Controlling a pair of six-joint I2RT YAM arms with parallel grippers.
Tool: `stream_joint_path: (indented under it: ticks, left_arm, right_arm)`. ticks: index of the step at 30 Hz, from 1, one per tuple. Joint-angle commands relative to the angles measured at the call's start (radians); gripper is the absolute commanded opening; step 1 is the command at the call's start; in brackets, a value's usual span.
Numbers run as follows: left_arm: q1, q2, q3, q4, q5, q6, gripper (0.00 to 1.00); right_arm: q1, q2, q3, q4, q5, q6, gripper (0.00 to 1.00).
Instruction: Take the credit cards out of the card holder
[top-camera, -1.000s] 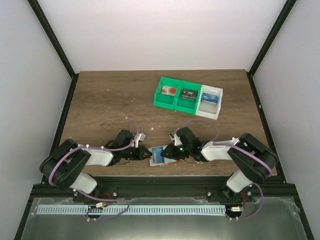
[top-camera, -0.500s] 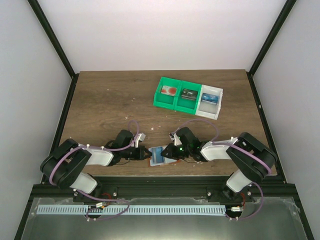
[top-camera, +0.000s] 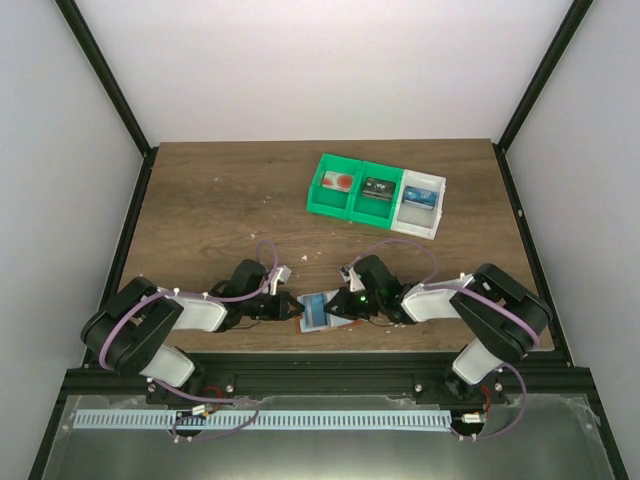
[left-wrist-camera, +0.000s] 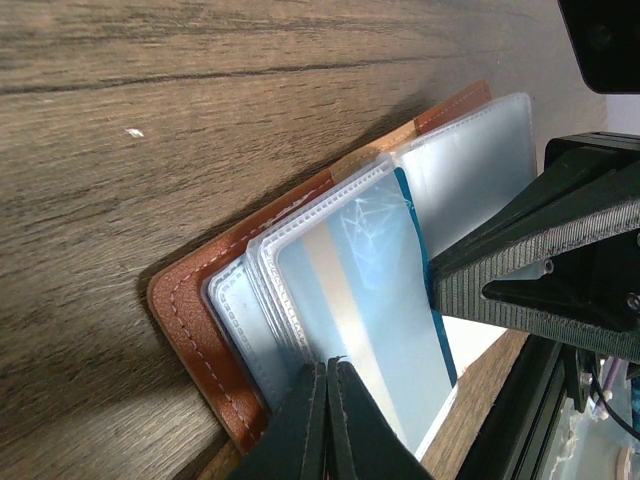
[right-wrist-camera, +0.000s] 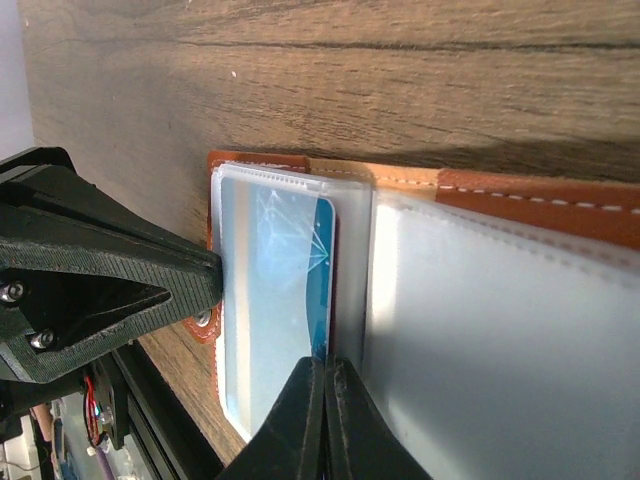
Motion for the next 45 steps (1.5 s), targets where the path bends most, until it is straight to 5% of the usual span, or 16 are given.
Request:
stream_joint_path:
  ticks: [1,15,18,22,31,37,45]
  left_arm:
    - [-0.003,0.026,-0.017,-0.032,-0.008,0.011,0.03]
    - [-0.003,0.041,-0.006,-0.041,-0.009,0.018,0.05]
    - [-0.002,0.043,-0.005,-0.040,-0.008,0.019,0.05]
    - [-0.003,0.045,-0.004,-0.037,-0.003,0.016,0.05]
    - [-0.002,0.050,-0.007,-0.030,-0.001,0.014,0.05]
    - [-0.003,0.052,-0.012,-0.024,0.001,0.011,0.05]
    - [-0.003,0.053,-0.014,-0.032,-0.008,0.015,0.06]
  right_arm:
    - [-0.014,-0.020,-0.025,0.025,0.008,-0.004,0.00]
    - [-0.057,-0.082,-0.077,0.041,-0.023,-0.019,0.00]
    - [-0.058,-0.066,-0.074,0.059,-0.034,-0.008,0.13]
    - [-0.059,-0.035,-0.069,0.081,-0.033,-0.006,0.15]
    - [-0.059,0.006,-0.058,0.114,-0.056,-0.009,0.14]
    - [-0.062,0.001,-0.063,0.119,-0.058,-0.012,0.01]
    - [-0.103,-0.083,-0.092,0.053,-0.032,-0.037,0.01]
